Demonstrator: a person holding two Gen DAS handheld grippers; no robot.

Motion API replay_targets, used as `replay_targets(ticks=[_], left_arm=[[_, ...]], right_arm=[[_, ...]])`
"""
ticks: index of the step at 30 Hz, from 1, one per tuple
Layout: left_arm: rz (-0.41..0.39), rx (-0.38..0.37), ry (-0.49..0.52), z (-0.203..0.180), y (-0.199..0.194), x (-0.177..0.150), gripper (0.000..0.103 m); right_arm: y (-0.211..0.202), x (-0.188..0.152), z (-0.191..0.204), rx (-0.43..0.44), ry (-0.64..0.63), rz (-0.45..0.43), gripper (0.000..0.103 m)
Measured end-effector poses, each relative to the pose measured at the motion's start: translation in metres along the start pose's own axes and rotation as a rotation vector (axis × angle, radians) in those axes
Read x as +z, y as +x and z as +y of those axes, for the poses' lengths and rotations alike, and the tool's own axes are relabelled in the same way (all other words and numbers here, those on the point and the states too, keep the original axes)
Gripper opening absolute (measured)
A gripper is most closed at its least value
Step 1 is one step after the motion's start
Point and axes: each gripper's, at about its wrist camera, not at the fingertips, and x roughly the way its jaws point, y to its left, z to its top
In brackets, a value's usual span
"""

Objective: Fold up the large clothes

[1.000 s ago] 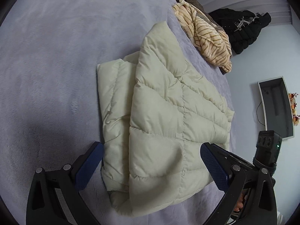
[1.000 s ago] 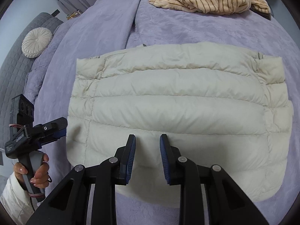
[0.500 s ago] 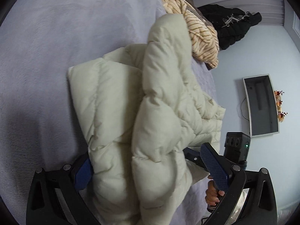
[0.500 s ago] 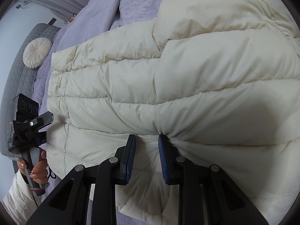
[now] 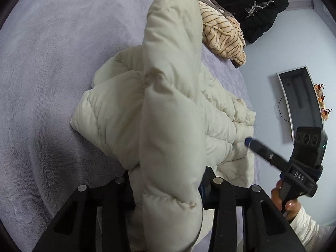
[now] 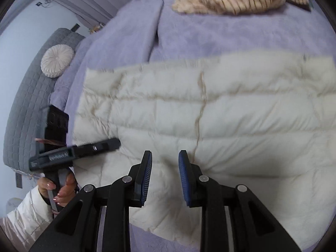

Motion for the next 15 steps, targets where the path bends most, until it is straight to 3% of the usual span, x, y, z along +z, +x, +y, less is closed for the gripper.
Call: replay_targets(ticks=[2, 3, 6, 7, 9, 12, 15], left_arm=[[-0.008, 0.021, 0.01, -0.005, -0.002, 0.0, 0.041], [-0.015, 0.027, 0.015, -0.008, -0.004, 0.001, 0.037], [-0.048, 0.021, 0.024, -0.02, -0.008, 0.001, 0.033], [-0.057, 0.024, 0.032, -0.027, -0.008, 0.002, 0.033], [-0.064, 0.031, 0.051, -0.039, -0.008, 0.006, 0.033], [-0.066, 0.029, 0.07, -0.056, -0.006, 0.009, 0.033], [-0.066, 0.078, 0.101, -0.066, -0.01, 0.007, 0.033]], right_arm=[[-0.009, 0.018, 0.001, -0.06, -0.035, -0.062, 0.027], [-0.001, 0.028, -0.004, -0.08, -0.036, -0.05, 0.027], [0.053, 0.051, -0.026, -0.096, -0.017, 0.066, 0.025], [0.075, 0.055, -0.036, -0.105, -0.009, 0.106, 0.021], [0.102, 0.056, -0.049, -0.087, 0.024, 0.128, 0.018], [0.112, 0.055, -0.047, -0.093, 0.018, 0.116, 0.017], [0.11, 0.054, -0.044, -0.105, -0.007, 0.117, 0.017]])
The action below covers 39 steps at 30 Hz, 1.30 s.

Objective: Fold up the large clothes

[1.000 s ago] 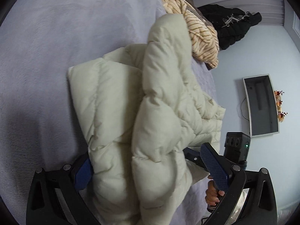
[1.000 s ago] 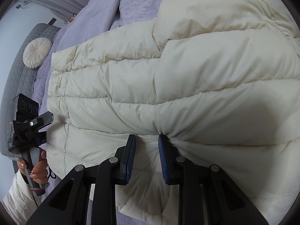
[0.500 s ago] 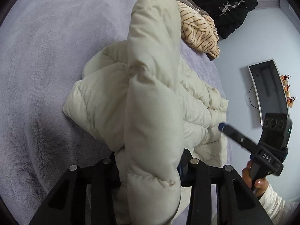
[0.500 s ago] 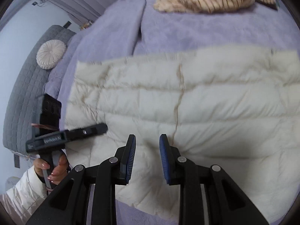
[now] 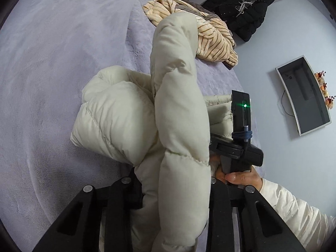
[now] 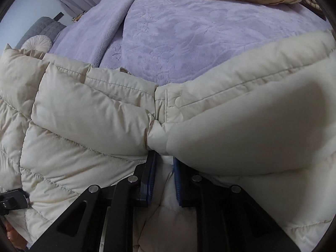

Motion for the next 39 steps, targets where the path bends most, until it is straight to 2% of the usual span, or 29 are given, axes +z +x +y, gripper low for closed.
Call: replay_targets(ticks=[6, 9, 13, 17, 19, 22, 25, 29, 31, 34, 36, 38, 39], left_arm=[[0.008, 0.025, -0.029, 0.001, -0.002, 0.004, 0.033], [0.007, 0.029, -0.038, -0.002, 0.001, 0.004, 0.033], [0.008, 0.036, -0.035, -0.005, 0.001, 0.004, 0.033], [0.011, 0.045, -0.026, -0.018, -0.002, 0.005, 0.033], [0.02, 0.045, -0.013, -0.031, -0.005, 0.004, 0.033], [0.027, 0.039, 0.033, -0.063, -0.01, 0.002, 0.033], [0.04, 0.026, 0.093, -0.105, -0.005, 0.003, 0.033], [0.082, 0.017, 0.151, -0.159, 0.02, 0.005, 0.033], [0.101, 0.043, 0.194, -0.183, 0.037, 0.006, 0.033], [0.126, 0.077, 0.238, -0.209, 0.055, 0.006, 0.033], [0.138, 0.114, 0.267, -0.221, 0.062, 0.004, 0.033], [0.141, 0.158, 0.294, -0.236, 0.072, 0.004, 0.034], [0.14, 0.171, 0.302, -0.244, 0.079, 0.004, 0.034]], right_arm=[[-0.038, 0.007, -0.009, 0.098, 0.094, 0.003, 0.022], [-0.077, -0.003, -0.007, 0.079, 0.07, -0.028, 0.022], [-0.114, -0.046, -0.011, 0.081, 0.096, -0.037, 0.022], [-0.104, -0.099, -0.02, 0.143, 0.178, 0.015, 0.022], [-0.086, -0.114, -0.02, 0.139, 0.194, 0.033, 0.022], [-0.069, -0.122, -0.033, 0.177, 0.257, 0.01, 0.019], [-0.06, -0.125, -0.05, 0.264, 0.339, -0.005, 0.018], [-0.051, -0.131, -0.071, 0.39, 0.414, -0.02, 0.018], [-0.046, -0.133, -0.081, 0.46, 0.46, -0.02, 0.018], [-0.066, -0.131, -0.089, 0.492, 0.495, 0.005, 0.018], [-0.113, -0.135, -0.1, 0.474, 0.467, -0.116, 0.018], [-0.153, -0.145, -0.122, 0.398, 0.468, -0.226, 0.018], [-0.163, -0.15, -0.138, 0.367, 0.497, -0.248, 0.018]])
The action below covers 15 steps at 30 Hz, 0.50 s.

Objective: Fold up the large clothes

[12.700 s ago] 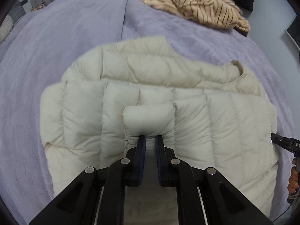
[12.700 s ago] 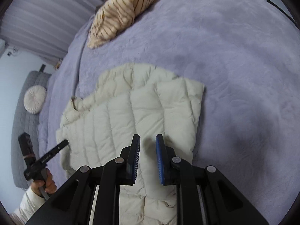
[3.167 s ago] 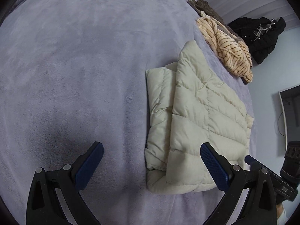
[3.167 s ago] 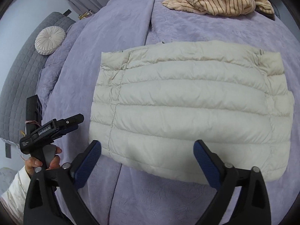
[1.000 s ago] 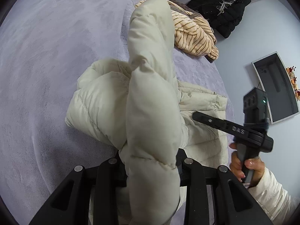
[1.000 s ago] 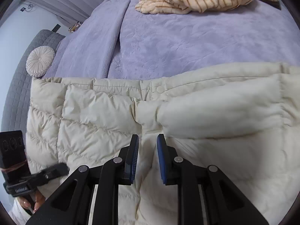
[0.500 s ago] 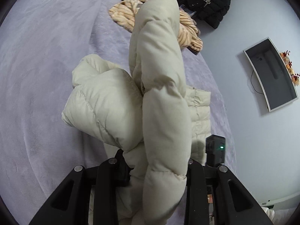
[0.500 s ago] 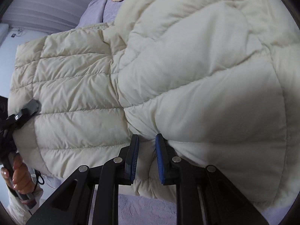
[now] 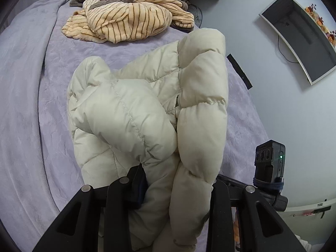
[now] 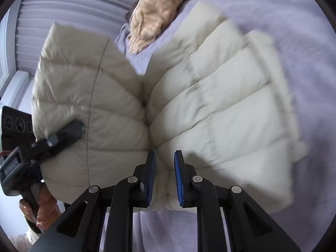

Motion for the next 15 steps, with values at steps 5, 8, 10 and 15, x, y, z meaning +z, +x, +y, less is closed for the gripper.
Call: replay_targets(ticks=[5, 8, 10, 15], left_arm=[[0.022, -0.028, 0.033, -0.04, 0.034, 0.004, 0.055], [-0.016, -0.078, 0.064, -0.061, 0.058, 0.006, 0.074], [-0.005, -0.121, 0.069, -0.066, 0.075, 0.005, 0.08], [0.014, -0.254, 0.006, -0.059, 0.092, 0.0, 0.08]], right_arm=[[0.009, 0.015, -0.074, 0.049, 0.193, 0.062, 0.018], [0.03, 0.018, -0.09, 0.089, 0.204, 0.097, 0.017], [0.036, 0.023, -0.098, 0.109, 0.202, 0.102, 0.017], [0.038, 0.038, -0.115, 0.198, 0.256, 0.122, 0.021]])
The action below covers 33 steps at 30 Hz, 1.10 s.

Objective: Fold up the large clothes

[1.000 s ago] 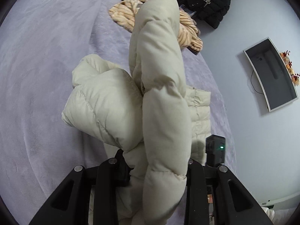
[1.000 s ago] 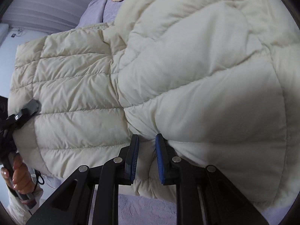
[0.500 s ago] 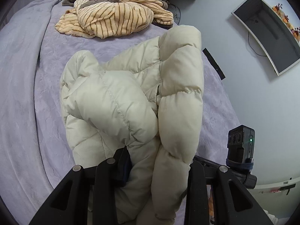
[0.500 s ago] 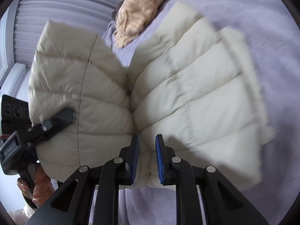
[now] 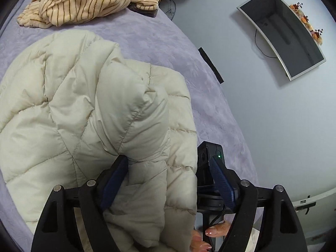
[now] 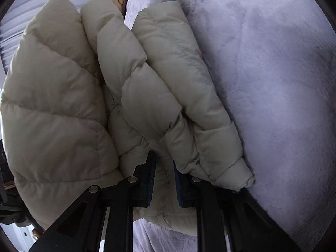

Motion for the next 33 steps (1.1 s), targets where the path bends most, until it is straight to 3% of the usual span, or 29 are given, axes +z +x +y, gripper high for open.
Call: replay_targets(ticks=[3, 4, 6, 9, 12, 15, 18, 21, 26, 27, 28, 29, 33], left_arm=[[0.002, -0.001, 0.022, -0.002, 0.0, -0.002, 0.08], [0.003, -0.005, 0.027, -0.003, -0.001, -0.003, 0.08], [-0.002, -0.011, 0.038, -0.004, -0.001, -0.003, 0.08], [-0.007, -0.015, 0.055, -0.006, 0.001, -0.007, 0.08], [-0.006, 0.009, 0.109, -0.012, 0.004, -0.013, 0.08], [-0.005, 0.046, 0.185, -0.019, 0.006, -0.02, 0.08], [-0.002, 0.075, 0.237, -0.023, 0.009, -0.025, 0.08], [-0.001, 0.099, 0.282, -0.028, 0.01, -0.03, 0.08], [0.001, 0.124, 0.321, -0.036, 0.009, -0.038, 0.08], [0.002, 0.126, 0.32, -0.036, 0.007, -0.039, 0.08], [0.008, 0.122, 0.312, -0.036, 0.004, -0.041, 0.08], [0.015, 0.112, 0.303, -0.035, -0.001, -0.045, 0.08], [0.025, 0.058, 0.312, -0.04, -0.036, -0.06, 0.08]], right_arm=[[-0.016, 0.007, -0.007, 0.06, 0.051, -0.002, 0.026], [-0.032, 0.012, -0.014, 0.091, 0.066, -0.01, 0.041], [-0.05, 0.018, -0.013, 0.146, 0.072, -0.037, 0.061], [-0.085, 0.023, -0.008, 0.126, 0.06, -0.101, 0.067], [-0.111, 0.036, 0.004, 0.125, 0.035, -0.131, 0.068], [-0.113, 0.044, 0.036, 0.069, -0.071, -0.102, 0.067], [-0.104, 0.066, 0.08, 0.003, -0.197, -0.037, 0.067], [-0.103, 0.056, 0.118, -0.039, -0.31, 0.044, 0.067], [-0.055, 0.055, 0.153, -0.167, -0.448, 0.196, 0.067], [-0.043, 0.057, 0.152, -0.205, -0.452, 0.219, 0.06], [-0.032, 0.06, 0.148, -0.248, -0.454, 0.235, 0.032], [-0.022, 0.065, 0.143, -0.29, -0.439, 0.239, 0.024], [-0.026, 0.078, 0.099, -0.267, -0.317, 0.187, 0.022]])
